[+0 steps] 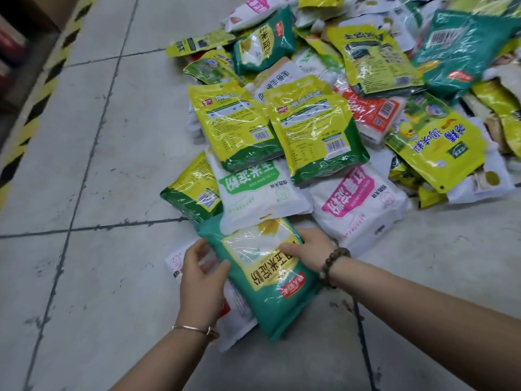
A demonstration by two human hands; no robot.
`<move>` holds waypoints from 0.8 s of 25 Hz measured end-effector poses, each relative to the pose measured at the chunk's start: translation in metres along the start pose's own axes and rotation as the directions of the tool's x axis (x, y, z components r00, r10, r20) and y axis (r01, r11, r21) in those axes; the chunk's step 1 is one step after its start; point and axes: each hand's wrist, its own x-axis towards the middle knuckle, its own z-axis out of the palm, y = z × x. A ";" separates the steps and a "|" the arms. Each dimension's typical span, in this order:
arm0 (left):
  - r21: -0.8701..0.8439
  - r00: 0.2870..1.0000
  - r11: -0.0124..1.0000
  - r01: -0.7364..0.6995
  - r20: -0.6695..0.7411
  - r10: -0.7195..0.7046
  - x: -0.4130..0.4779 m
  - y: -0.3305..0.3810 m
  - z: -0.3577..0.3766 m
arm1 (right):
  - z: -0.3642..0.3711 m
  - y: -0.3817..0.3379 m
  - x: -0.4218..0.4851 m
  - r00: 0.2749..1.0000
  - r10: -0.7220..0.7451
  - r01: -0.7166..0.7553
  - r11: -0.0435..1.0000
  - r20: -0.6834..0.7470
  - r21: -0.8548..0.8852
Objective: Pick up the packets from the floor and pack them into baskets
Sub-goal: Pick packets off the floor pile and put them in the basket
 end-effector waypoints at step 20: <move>-0.276 0.856 0.947 0.166 0.518 0.001 -0.023 0.037 0.050 | -0.136 -0.018 0.017 0.788 -0.154 -0.218 0.836 -0.597 -0.503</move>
